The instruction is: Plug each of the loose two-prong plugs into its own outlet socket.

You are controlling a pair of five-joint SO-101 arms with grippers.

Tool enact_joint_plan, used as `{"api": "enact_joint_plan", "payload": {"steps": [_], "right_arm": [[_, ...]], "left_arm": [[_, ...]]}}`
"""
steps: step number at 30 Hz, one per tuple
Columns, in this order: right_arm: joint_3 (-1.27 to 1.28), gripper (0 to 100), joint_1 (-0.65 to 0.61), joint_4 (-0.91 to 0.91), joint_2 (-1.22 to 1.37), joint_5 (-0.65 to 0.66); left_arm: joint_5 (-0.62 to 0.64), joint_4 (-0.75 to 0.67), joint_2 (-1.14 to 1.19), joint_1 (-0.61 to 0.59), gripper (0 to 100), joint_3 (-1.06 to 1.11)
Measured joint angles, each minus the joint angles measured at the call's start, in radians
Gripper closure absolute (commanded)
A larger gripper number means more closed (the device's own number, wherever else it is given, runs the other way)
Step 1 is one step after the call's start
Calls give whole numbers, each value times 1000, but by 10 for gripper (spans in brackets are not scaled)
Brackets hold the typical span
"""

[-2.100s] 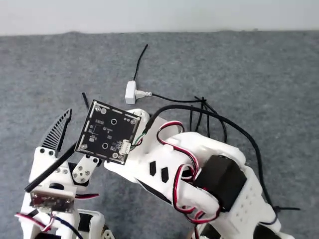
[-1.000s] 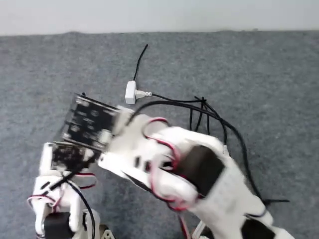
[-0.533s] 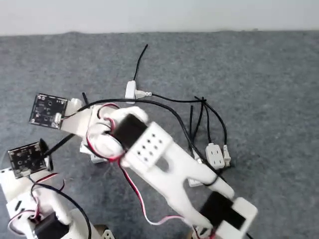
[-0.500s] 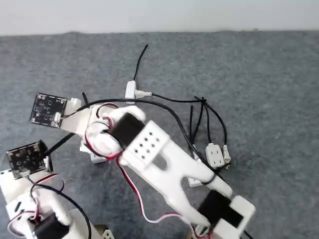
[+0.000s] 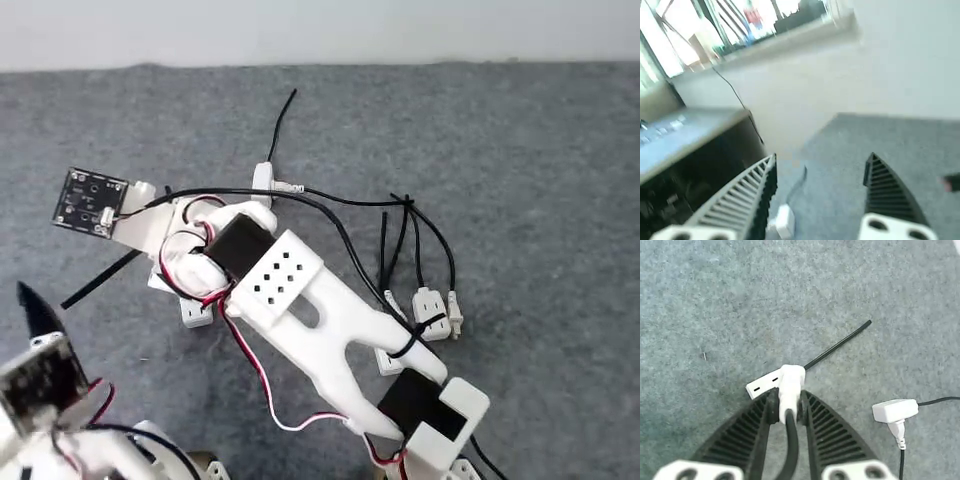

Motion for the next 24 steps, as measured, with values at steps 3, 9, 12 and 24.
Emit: {"api": "enact_joint_plan", "payload": {"steps": [3,9,12,24], "right_arm": [[-2,989,0,0,0,-5],[-2,989,0,0,0,-5],[-2,989,0,0,3,12],[-2,989,23,2,238,221]], "left_arm": [[0,-11,60,-3,724,-109],[0,-3,393,-5,724,-354],[5,63,568,-5,724,-474],[6,124,528,-5,724,-554]]}}
